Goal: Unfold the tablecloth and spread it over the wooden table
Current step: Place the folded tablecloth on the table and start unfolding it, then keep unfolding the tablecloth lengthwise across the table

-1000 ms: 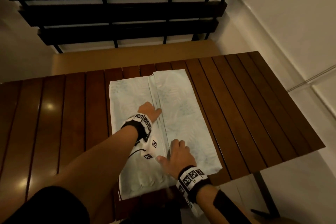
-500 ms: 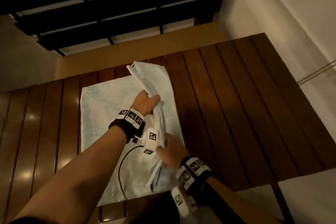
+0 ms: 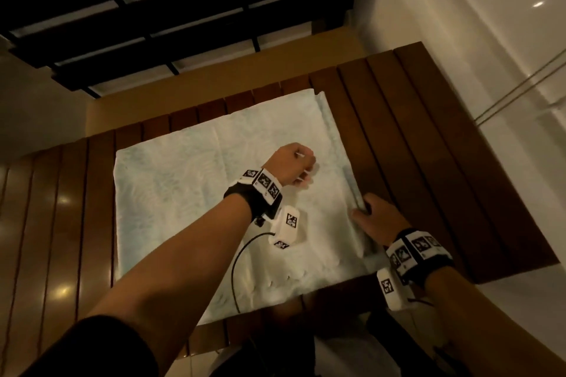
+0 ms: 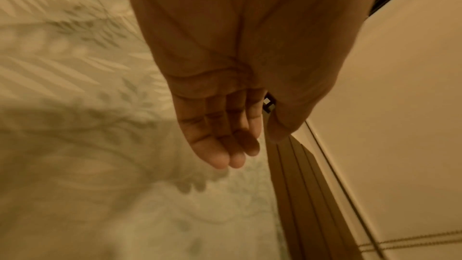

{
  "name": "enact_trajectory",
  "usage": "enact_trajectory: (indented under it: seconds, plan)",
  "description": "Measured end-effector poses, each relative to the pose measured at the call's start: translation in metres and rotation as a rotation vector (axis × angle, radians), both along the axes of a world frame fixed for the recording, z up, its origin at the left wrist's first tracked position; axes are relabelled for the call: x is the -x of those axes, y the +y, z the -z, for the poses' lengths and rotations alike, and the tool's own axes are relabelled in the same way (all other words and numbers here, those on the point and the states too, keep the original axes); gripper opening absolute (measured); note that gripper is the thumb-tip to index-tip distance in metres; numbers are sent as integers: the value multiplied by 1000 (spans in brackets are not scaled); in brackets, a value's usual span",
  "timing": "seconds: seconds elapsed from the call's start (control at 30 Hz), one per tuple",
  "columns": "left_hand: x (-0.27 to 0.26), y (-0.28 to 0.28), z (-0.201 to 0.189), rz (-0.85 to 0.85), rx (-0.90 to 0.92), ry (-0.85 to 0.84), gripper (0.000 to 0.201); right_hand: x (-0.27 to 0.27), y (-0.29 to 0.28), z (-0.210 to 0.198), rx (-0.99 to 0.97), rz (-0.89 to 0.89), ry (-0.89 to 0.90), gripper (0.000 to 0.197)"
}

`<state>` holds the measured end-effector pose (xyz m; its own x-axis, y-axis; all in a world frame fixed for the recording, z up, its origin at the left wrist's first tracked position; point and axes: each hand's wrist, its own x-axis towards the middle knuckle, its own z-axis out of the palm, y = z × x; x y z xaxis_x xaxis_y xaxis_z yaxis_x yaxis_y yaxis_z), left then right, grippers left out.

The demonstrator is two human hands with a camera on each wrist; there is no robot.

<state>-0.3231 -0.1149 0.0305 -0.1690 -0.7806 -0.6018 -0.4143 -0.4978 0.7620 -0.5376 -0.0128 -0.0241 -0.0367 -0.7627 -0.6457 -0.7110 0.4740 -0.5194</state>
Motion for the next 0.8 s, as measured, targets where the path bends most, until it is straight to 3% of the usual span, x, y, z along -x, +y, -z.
enact_trajectory:
  seconds: [0.1,0.2,0.33,0.43,0.6,0.73,0.8]
  plan:
    - [-36,35,10,101,10,-86,11,1,3,7,21,-8,62,50]
    - [-99,83,19,204,14,-198,7,-3,10,8,78,10,66,34]
    - [-206,153,24,351,60,-513,14,-6,26,7,94,53,174,42]
    - [-284,200,25,398,93,-687,2,-8,41,8,116,101,271,37]
    - [-383,245,24,611,267,-864,29,-22,75,5,149,145,498,35]
    - [-407,262,31,805,409,-885,51,-63,98,-2,267,137,622,37]
    - [-405,258,35,894,481,-895,49,-87,101,-9,288,105,602,36]
